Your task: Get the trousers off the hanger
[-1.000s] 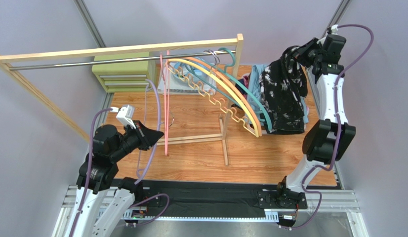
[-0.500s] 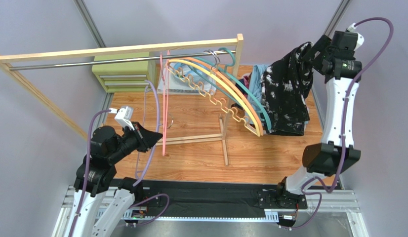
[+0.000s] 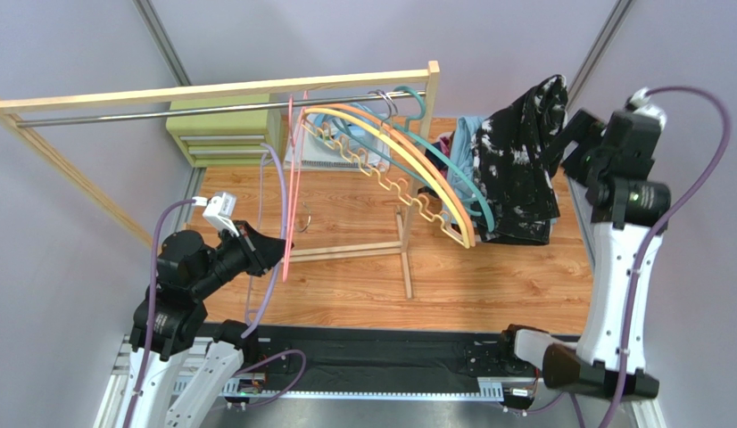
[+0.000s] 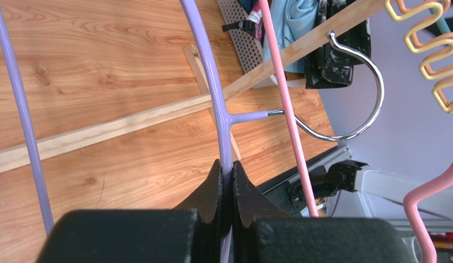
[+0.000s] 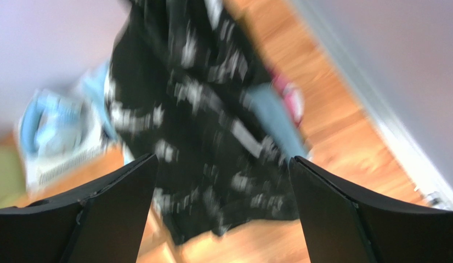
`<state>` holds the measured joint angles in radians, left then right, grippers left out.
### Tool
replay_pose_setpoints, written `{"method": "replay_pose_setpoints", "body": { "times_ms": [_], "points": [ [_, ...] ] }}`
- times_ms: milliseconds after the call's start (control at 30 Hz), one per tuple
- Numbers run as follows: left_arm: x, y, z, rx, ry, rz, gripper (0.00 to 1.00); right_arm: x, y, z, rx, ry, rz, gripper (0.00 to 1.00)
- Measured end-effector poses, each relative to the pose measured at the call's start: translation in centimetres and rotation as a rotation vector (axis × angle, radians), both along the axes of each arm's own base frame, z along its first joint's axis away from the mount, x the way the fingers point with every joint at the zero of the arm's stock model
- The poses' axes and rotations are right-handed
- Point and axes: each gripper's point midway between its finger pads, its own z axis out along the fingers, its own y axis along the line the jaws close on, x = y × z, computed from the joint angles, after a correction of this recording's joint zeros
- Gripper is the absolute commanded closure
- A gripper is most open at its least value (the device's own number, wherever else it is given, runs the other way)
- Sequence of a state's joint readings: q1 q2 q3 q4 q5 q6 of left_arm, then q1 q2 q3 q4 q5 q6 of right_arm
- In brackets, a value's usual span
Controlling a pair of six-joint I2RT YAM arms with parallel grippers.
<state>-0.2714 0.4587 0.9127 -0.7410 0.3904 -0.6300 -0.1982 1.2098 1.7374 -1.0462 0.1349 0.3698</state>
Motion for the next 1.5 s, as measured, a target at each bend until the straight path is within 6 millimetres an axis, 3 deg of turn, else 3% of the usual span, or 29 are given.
{"method": "replay_pose_setpoints", "body": {
  "times_ms": [133, 300, 367, 533, 700, 767, 967, 1133, 1233, 1333, 1500],
  "points": [
    [-0.1, -0.1, 0.1, -0.018, 0.015, 0.005, 1.00, -4.2, 5.0, -5.4, 0.103, 0.055, 0.154, 0.07],
    [-0.2, -0.1, 0.2, -0.033, 0.019, 0.006, 1.00, -8.6, 8.4, -7.5, 0.153, 0.030, 0.279, 0.11],
    [-0.3, -0.1, 0.3, -0.039, 0.018, 0.007, 1.00, -10.5, 9.7, -9.4, 0.178, 0.039, 0.331, 0.13],
    [-0.7, -0.1, 0.6, -0.057, 0.012, 0.008, 1.00, -14.8, 13.7, -17.3, 0.350, 0.168, 0.474, 0.16],
    [-0.9, -0.1, 0.8, -0.067, 0.006, 0.009, 1.00, -18.5, 18.6, -23.6, 0.532, 0.355, 0.680, 0.18],
    [-0.9, -0.1, 0.9, -0.067, 0.006, 0.009, 1.00, -19.8, 20.3, -24.5, 0.549, 0.421, 0.768, 0.16],
    [-0.9, -0.1, 0.9, -0.077, 0.012, 0.015, 1.00, -25.0, 28.2, -25.4, 0.452, 0.542, 1.155, 0.14],
    [-1.0, 0.0, 1.0, -0.095, 0.021, 0.029, 1.00, -27.9, 33.3, -28.6, 0.394, 0.524, 1.268, 0.12],
    [-1.2, 0.1, 1.2, -0.118, 0.027, 0.048, 1.00, -29.1, 35.9, -29.4, 0.323, 0.445, 1.338, 0.11],
    [-1.4, 0.6, 1.4, -0.157, 0.032, 0.091, 1.00, -30.3, 39.0, -29.5, 0.202, 0.342, 1.413, 0.10],
    [-1.9, 1.5, 1.6, -0.214, 0.027, 0.161, 1.00, -31.8, 44.7, -26.8, 0.103, 0.145, 1.482, 0.10]
  ]
}}
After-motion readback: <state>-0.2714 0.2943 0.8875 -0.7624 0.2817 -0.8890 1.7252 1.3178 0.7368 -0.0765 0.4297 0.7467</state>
